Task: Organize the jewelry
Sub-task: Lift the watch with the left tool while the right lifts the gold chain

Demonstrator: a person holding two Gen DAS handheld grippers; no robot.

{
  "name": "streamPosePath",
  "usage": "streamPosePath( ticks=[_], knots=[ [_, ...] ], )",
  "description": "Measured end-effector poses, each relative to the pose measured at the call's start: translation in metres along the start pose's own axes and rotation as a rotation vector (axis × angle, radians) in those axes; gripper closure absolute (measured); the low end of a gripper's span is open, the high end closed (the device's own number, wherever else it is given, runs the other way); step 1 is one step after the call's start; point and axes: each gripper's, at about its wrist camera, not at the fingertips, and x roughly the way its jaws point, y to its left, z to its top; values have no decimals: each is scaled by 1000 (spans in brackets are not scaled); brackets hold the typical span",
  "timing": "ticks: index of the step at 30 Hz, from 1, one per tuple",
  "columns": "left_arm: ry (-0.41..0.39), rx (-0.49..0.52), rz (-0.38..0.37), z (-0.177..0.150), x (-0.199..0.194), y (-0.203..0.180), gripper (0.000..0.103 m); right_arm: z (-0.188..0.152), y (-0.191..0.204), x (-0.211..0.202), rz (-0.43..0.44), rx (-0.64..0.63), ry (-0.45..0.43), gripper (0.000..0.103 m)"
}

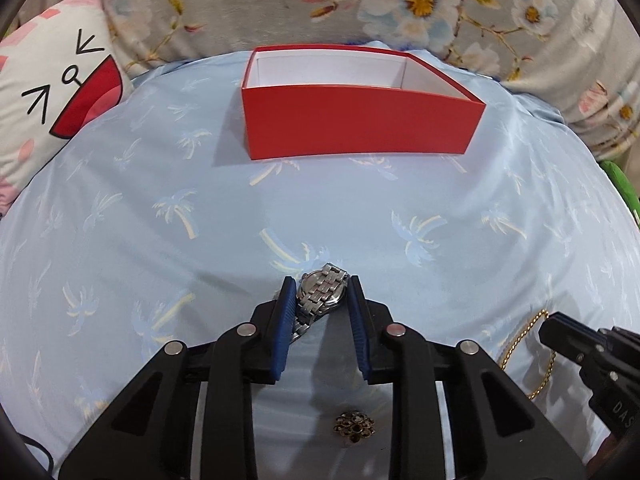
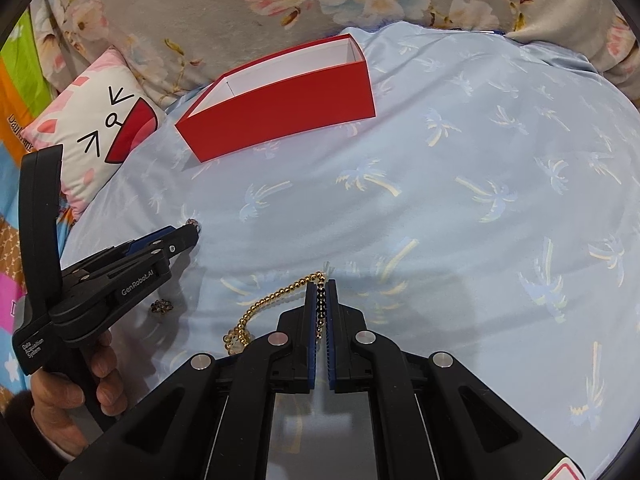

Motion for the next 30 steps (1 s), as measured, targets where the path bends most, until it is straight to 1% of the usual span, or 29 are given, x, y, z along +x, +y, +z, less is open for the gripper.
streamPosePath(
  ticks=[3, 12, 17, 20, 30],
  knots=[
    [-1, -32, 3, 0, -1, 1, 78, 0, -1, 1, 1, 4, 2, 99],
    [7, -74, 17, -2, -13, 5, 78, 4, 3, -1, 6, -4, -7, 99],
    [0, -78, 20, 1, -27, 5, 78, 8, 11, -7, 16, -20, -23, 99],
    [-9, -68, 35, 4, -36, 3, 78, 11, 17, -13, 23, -31, -36, 99],
    [-47, -57, 27, 16, -73, 2, 78, 26, 29, -41, 40, -55, -102, 99]
  ],
)
